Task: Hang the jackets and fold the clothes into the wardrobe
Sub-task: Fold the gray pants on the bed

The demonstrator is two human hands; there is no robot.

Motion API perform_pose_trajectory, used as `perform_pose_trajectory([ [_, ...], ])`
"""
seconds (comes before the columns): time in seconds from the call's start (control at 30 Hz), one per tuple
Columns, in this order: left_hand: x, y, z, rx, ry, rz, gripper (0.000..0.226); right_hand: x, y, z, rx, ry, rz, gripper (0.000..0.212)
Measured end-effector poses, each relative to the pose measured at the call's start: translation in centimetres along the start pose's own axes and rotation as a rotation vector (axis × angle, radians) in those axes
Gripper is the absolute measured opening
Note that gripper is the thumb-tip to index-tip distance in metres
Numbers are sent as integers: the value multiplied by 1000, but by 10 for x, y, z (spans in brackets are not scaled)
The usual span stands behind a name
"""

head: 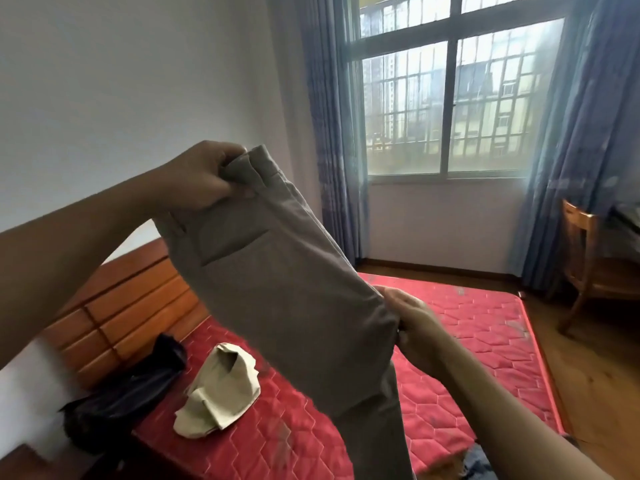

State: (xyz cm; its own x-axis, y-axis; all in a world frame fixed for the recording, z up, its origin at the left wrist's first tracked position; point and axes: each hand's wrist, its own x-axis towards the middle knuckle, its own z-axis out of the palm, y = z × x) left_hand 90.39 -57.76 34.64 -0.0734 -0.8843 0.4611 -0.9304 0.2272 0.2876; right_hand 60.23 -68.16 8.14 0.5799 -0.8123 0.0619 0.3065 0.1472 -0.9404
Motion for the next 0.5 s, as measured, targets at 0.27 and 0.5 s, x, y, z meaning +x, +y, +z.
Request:
perform_pose_trajectory([
  [0.27, -1, 11, -7, 75, -44, 48, 14, 0, 19, -9, -747, 254, -314, 20],
  [0.5, 4, 55, 12, 71, -159, 217, 20, 6, -60, 47, -688, -86, -329, 53],
])
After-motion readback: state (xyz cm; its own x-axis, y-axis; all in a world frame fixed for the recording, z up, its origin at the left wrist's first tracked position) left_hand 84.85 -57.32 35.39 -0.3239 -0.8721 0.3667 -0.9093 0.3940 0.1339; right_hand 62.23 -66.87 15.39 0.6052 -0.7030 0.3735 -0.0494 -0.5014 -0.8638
